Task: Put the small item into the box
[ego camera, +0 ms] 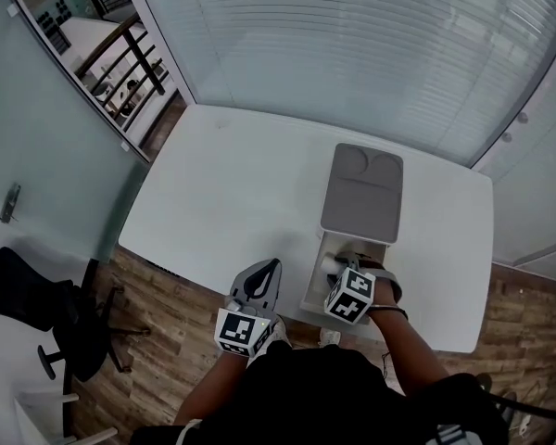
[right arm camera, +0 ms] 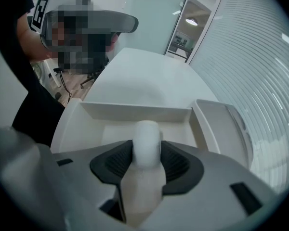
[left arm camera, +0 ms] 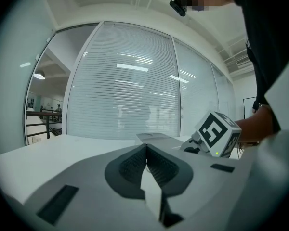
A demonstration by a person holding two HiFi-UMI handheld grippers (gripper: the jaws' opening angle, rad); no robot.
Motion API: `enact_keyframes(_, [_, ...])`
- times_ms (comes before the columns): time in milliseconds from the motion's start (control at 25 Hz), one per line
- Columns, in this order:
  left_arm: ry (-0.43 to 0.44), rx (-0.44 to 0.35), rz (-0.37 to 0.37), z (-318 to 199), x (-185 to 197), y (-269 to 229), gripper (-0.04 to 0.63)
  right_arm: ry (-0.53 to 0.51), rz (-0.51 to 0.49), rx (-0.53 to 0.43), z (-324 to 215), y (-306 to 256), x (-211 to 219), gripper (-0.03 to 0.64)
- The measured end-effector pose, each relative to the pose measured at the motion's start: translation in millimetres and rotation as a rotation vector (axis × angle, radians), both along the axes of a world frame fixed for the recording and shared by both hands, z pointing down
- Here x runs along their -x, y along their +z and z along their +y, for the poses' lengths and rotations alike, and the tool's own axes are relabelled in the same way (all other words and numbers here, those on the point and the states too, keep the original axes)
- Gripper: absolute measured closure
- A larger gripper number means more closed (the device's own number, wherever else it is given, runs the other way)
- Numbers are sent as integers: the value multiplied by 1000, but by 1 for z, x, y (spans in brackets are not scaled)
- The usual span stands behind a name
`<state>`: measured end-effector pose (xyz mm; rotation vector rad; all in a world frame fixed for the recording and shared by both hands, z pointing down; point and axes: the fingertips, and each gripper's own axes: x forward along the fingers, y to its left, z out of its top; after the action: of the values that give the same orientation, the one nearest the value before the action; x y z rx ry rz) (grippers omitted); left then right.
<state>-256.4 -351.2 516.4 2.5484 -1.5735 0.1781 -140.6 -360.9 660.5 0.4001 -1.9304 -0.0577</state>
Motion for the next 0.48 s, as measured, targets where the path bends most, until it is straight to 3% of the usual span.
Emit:
enact_keyframes(160, [42,-8,3,-7,-5,2,581,50,-23,-20,-3,-4,-1,413])
enact_keyframes(320, [83,-5,-8,-10,-10,4,581,110,-120,2,2,-18,3,348])
enact_keyframes(480, [113,-16,-3,-15,-19,0,581,157,-234,13,4,-38,4,344])
